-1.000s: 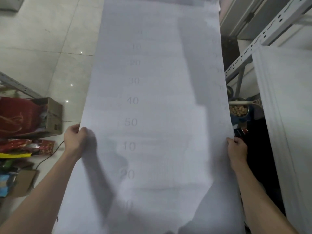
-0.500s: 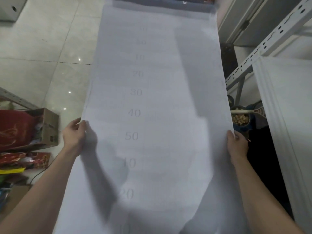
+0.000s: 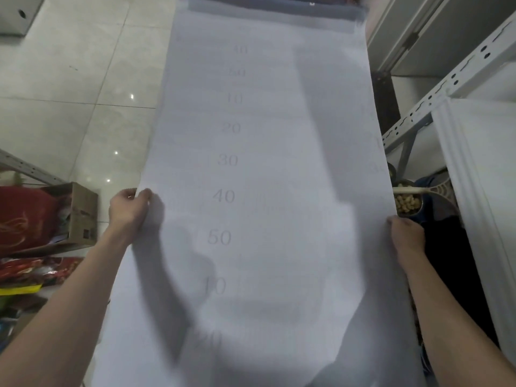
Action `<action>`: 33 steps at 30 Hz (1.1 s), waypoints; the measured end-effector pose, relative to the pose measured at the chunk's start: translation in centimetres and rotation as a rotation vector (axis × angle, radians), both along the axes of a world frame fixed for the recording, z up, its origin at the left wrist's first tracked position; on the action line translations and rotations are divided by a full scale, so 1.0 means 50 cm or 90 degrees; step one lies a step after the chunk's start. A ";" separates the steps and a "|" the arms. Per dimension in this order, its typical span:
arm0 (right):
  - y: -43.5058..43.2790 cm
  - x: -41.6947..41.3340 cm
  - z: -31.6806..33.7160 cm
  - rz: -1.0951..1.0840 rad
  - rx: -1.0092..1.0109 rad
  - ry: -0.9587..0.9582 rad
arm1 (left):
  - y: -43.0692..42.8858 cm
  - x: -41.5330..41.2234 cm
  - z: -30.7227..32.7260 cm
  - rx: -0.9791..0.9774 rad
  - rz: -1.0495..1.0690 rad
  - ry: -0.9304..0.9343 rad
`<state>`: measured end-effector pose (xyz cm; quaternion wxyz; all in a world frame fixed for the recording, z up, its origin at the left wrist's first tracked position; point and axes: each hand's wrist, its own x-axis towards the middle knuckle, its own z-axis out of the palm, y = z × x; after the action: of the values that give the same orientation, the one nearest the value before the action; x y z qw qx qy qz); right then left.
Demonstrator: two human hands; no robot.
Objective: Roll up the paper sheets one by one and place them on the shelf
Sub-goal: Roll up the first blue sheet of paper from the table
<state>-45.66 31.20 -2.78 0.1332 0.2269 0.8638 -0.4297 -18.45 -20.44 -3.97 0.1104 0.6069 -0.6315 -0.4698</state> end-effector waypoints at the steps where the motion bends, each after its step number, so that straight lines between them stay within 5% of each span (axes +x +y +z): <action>1: 0.002 -0.005 0.001 0.002 0.011 0.003 | -0.007 -0.002 0.001 0.009 -0.001 -0.007; 6: -0.072 -0.022 0.006 0.068 -0.053 0.098 | -0.015 -0.051 -0.014 -0.037 -0.021 0.046; 18: -0.078 -0.057 0.005 0.119 -0.041 0.068 | -0.036 -0.078 -0.022 -0.072 -0.068 0.088; 24: 0.000 0.007 0.006 0.031 0.139 0.026 | -0.010 0.008 -0.004 -0.154 -0.166 -0.207; 30: -0.028 0.022 0.011 0.024 0.139 0.083 | 0.039 0.015 0.002 -0.200 -0.110 -0.105; 33: 0.008 0.047 0.012 0.024 0.159 0.040 | 0.038 0.062 0.006 -0.173 -0.146 -0.150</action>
<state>-43.33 31.63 -2.18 0.0848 0.2116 0.9185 -0.3230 -15.36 -18.51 -3.66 0.0625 0.5609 -0.7627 -0.3158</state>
